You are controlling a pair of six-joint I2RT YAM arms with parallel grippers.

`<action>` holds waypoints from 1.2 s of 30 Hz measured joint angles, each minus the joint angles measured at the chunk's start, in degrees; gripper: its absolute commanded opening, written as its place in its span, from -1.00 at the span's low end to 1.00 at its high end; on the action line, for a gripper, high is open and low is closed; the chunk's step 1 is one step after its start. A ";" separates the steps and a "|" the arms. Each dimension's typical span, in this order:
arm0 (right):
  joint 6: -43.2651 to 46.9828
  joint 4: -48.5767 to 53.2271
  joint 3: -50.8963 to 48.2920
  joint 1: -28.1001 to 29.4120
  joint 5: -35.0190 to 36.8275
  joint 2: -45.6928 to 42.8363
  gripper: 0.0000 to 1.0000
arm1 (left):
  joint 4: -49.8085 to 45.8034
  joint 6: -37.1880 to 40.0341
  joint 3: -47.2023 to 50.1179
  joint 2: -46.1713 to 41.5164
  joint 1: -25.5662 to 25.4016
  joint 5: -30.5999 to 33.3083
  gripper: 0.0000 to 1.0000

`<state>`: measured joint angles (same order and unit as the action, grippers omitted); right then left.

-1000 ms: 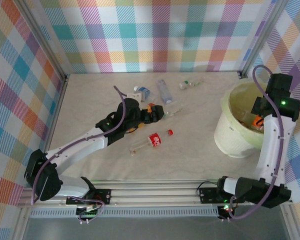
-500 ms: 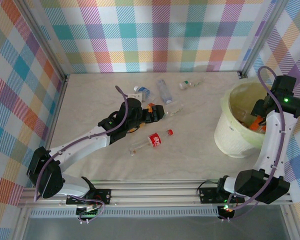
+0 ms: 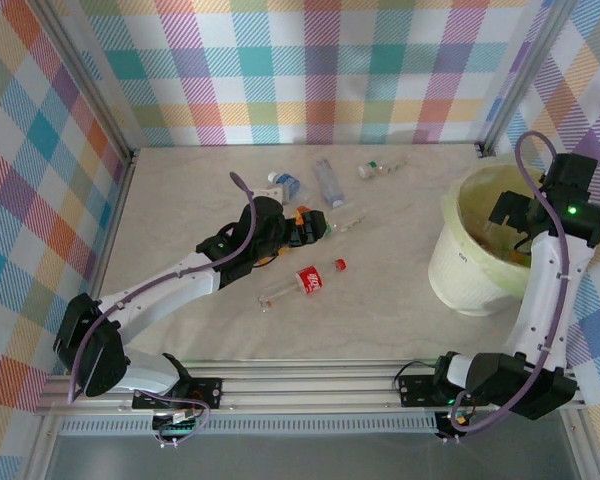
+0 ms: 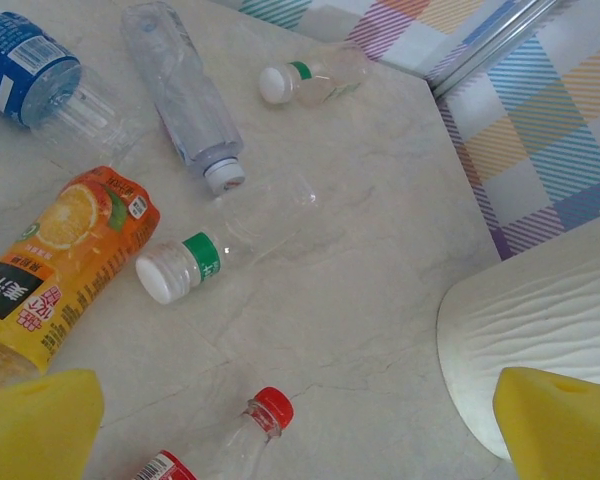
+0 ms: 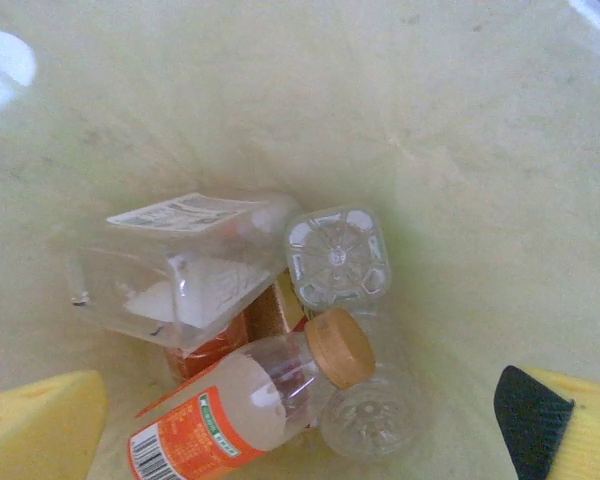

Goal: Put the plastic bottles in the bin

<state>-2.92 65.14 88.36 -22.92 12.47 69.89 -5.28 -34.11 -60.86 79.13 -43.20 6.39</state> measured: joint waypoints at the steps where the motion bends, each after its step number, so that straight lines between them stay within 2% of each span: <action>1: -0.26 -0.44 -0.24 0.00 -0.87 -0.98 0.99 | -0.33 -0.02 0.00 0.00 0.00 0.22 1.00; 6: -2.47 -2.54 -0.52 0.07 -7.28 -6.05 0.99 | -0.74 -0.87 0.00 0.00 0.00 0.61 1.00; 14: -9.81 -9.38 -2.64 3.10 -23.37 -14.19 0.99 | -3.93 -2.56 -0.02 1.09 0.00 2.21 1.00; 21: -17.16 -22.03 -10.47 10.08 -39.39 -18.43 0.99 | -12.59 -5.27 -0.24 1.07 0.46 7.23 1.00; 29: -17.55 -35.28 -17.53 31.04 -44.68 -17.44 0.99 | -21.27 -16.74 2.47 -3.21 5.07 15.19 1.00; 33: -13.62 -37.83 -18.56 42.49 -42.91 -12.92 0.99 | -24.90 -20.90 4.68 -6.34 8.20 16.83 1.00; 36: -7.72 -38.40 -18.69 51.36 -38.95 -8.07 0.99 | -27.12 -22.10 5.27 -7.58 10.08 17.29 1.00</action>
<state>-10.63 26.74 69.67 28.45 -26.48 61.82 -32.40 -56.21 -55.59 71.55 -33.12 23.68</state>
